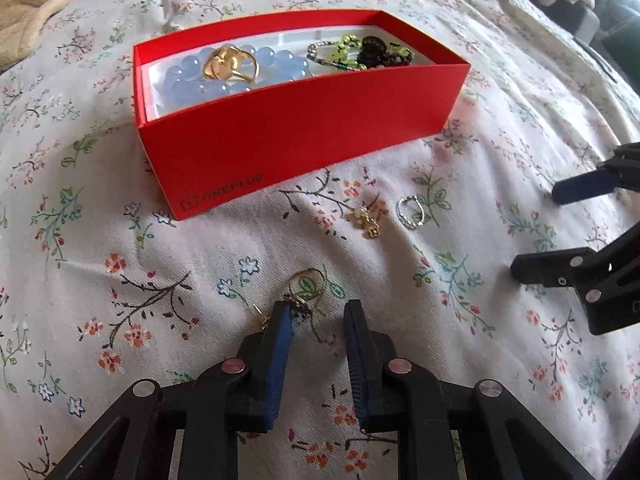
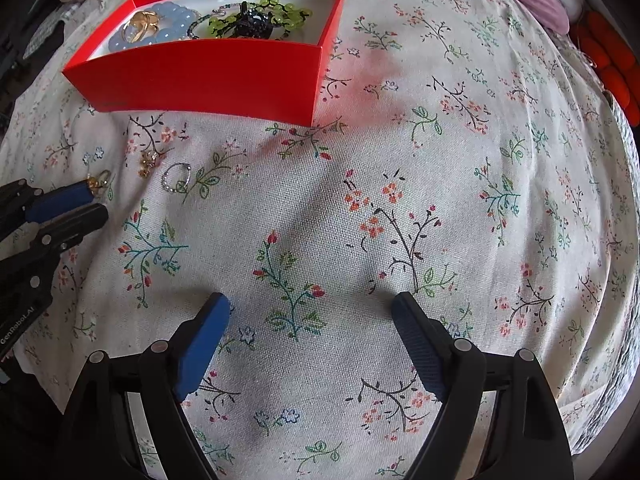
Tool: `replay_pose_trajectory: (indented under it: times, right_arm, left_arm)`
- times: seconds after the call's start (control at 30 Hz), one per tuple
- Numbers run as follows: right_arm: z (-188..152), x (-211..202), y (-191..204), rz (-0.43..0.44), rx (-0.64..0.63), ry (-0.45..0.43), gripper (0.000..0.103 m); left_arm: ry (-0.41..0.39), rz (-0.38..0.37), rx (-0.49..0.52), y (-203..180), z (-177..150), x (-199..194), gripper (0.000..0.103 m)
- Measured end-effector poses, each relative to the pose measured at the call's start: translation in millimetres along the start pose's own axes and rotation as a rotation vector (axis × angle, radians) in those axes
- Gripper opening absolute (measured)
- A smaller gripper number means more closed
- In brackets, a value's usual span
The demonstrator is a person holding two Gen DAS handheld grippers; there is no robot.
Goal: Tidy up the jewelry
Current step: 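Grasp the dangling gold earring with the left tool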
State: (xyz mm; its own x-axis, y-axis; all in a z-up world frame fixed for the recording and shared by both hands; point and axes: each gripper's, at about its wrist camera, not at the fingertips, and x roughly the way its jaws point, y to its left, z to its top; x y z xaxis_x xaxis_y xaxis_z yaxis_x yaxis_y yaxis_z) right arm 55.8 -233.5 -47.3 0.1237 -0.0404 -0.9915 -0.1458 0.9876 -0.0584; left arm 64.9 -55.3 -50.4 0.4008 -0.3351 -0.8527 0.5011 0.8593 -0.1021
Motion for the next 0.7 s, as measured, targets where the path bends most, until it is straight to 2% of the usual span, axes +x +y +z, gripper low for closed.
replay_pose_trajectory:
  times: [0.27, 0.33, 0.4, 0.7]
  right_arm:
    - [0, 2, 0, -0.002, 0.001, -0.002, 0.087]
    - [-1, 2, 0, 0.0, 0.006, -0.004, 0.087]
    - [0, 2, 0, 0.002, 0.009, -0.005, 0.087]
    - [12, 0, 12, 0.023, 0.004, -0.041, 0.087]
  left_arm:
    - [-0.018, 0.016, 0.018, -1, 3, 4, 0.022]
    - [-0.016, 0.026, 0.021, -2, 4, 4, 0.017]
    - [-0.012, 0.052, 0.032, -2, 4, 4, 0.003]
    - [-0.004, 0.071, 0.008, 4, 2, -4, 0.0]
